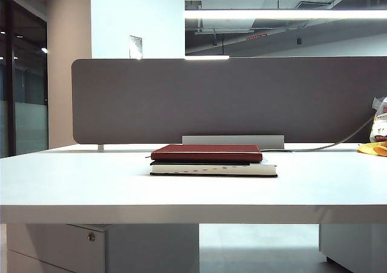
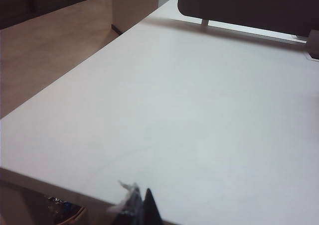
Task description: Pick up the red book and place it on top of the black book.
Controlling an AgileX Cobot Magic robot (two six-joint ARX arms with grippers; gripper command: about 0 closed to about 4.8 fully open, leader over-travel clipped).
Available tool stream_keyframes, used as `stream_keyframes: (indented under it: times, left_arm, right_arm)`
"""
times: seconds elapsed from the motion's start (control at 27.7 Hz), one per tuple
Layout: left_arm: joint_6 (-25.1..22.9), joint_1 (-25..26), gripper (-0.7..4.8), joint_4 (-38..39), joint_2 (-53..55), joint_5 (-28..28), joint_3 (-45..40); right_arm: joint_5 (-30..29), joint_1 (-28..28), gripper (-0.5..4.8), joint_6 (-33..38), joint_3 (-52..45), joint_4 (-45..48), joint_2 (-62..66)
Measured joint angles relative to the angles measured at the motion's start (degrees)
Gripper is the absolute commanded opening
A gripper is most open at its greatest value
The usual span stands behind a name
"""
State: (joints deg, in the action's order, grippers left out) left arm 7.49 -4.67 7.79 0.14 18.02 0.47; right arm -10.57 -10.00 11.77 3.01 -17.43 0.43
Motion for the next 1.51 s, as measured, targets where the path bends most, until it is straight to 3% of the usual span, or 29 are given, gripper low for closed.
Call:
stream_keyframes:
  times: [0.65, 1.01, 1.51]
  left_arm:
    - [-0.66, 0.00, -0.05, -0.35, 0.02, -0.13, -0.02]
    - [-9.86, 0.00, -0.05, -2.89, 0.02, -10.97, -0.04]
    - [-10.47, 0.00, -0.05, -2.86, 0.02, -11.41, -0.04]
  right_arm:
    - [0.02, 0.00, -0.05, 0.00, 0.00, 0.00, 0.00]
    - [0.02, 0.00, -0.05, 0.00, 0.00, -0.02, 0.00]
    - [0.02, 0.00, -0.05, 0.00, 0.00, 0.00, 0.02]
